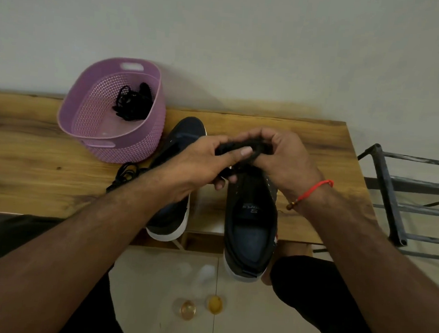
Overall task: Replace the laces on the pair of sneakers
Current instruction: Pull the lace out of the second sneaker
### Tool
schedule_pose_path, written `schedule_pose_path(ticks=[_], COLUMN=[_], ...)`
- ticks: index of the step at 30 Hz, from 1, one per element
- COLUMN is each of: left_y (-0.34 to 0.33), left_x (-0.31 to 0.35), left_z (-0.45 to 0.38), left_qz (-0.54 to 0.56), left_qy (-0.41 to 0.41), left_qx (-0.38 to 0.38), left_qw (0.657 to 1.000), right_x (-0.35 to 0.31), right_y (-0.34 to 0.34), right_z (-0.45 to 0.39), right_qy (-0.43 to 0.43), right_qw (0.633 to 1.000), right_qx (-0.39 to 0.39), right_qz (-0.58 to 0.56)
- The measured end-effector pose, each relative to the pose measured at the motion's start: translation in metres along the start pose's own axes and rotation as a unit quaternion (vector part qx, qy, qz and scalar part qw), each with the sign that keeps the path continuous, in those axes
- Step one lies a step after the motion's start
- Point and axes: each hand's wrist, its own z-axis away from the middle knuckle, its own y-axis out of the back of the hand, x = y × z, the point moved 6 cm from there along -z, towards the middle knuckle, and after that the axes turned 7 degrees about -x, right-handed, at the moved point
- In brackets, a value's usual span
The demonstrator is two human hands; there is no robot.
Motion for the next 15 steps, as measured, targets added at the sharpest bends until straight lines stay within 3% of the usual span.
schedule_pose_path(ticks=[4, 11, 15], left_y=[0.04, 0.11, 0.144], left_x=[0.004, -0.015, -0.035], left_z=[0.019, 0.072, 0.105], left_qz=[-0.034, -0.095, -0.158], left_qy=[0.005, 0.058, 0.101], left_qx=[0.051, 0.091, 0.162], left_qw=[0.998, 0.99, 0.969], right_x=[-0.002, -0.002, -0.008], right_y=[-0.017, -0.041, -0.059], right_z=[-0.002, -0.005, -0.01], right_qy=[0.013, 0.036, 0.039], right_qw=[0.997, 0.996, 0.995], right_qx=[-0.075, -0.073, -0.083], right_qz=[0.002, -0.042, -0.03])
